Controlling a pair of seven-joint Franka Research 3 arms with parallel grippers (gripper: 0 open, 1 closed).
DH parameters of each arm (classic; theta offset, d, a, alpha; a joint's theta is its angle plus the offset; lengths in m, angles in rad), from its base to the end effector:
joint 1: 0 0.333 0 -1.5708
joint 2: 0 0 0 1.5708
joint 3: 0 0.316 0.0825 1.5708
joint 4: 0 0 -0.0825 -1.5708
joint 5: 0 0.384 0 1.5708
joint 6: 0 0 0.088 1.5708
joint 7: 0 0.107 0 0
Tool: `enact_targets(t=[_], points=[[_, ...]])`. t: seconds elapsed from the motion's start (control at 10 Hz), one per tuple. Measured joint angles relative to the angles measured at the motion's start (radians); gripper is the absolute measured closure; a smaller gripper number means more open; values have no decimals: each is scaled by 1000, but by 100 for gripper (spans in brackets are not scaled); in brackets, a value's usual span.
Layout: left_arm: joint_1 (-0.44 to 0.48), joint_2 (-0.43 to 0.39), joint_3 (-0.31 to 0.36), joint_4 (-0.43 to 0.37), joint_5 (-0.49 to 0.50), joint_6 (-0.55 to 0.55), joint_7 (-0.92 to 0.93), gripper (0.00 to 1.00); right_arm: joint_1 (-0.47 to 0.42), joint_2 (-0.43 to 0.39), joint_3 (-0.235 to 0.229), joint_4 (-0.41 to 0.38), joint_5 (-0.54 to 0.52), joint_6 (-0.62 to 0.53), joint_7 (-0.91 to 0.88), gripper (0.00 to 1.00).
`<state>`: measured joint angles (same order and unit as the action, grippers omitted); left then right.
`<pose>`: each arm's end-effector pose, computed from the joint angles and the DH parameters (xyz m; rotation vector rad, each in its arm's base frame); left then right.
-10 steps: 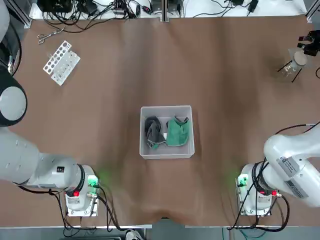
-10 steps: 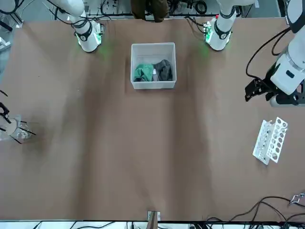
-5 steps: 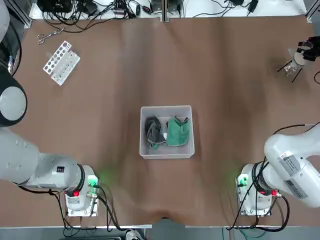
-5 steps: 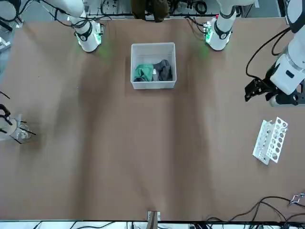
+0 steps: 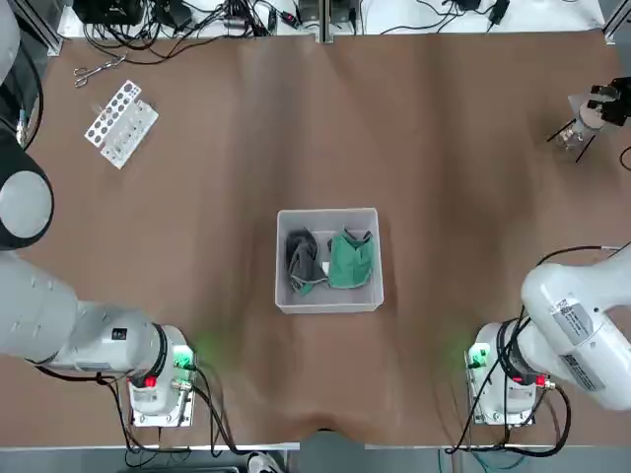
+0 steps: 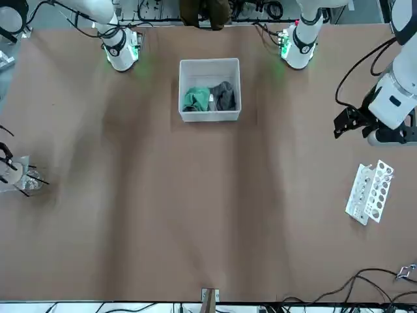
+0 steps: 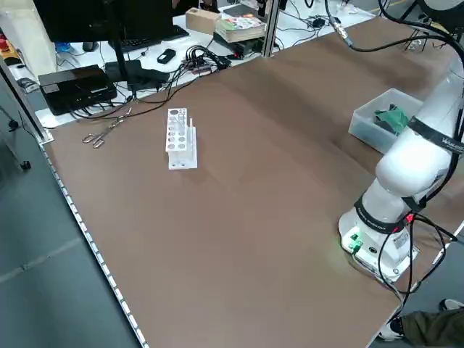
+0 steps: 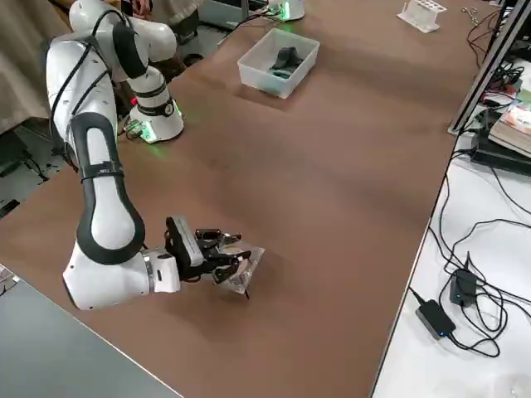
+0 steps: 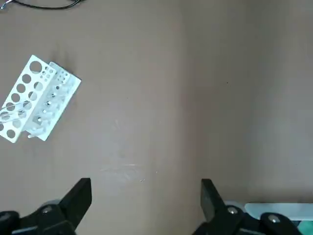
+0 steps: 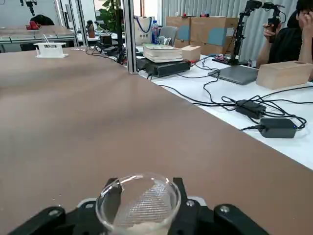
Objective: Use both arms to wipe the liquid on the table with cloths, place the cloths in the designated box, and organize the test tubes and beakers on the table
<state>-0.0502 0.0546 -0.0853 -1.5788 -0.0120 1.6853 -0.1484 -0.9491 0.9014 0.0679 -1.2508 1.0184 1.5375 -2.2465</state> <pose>0.5761 -0.0784 0.6002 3.1168 0.0221 0.0767 0.5118 -0.4937 0.2338 -1.9457 -1.1112 -1.3323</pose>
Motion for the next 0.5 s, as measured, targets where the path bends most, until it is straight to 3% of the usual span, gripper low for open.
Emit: enact_targets(t=[0.2, 0.4, 0.5], points=[[0, 0, 0, 0, 0, 0, 0, 1, -5, 0, 0, 0, 0, -3, 0, 32], [0, 0, 0, 0, 0, 1, 0, 1, -5, 0, 1, 0, 0, -18, 0, 2], [0, 0, 0, 0, 0, 2, 0, 1, -5, 0, 1, 0, 0, -29, 0, 0]])
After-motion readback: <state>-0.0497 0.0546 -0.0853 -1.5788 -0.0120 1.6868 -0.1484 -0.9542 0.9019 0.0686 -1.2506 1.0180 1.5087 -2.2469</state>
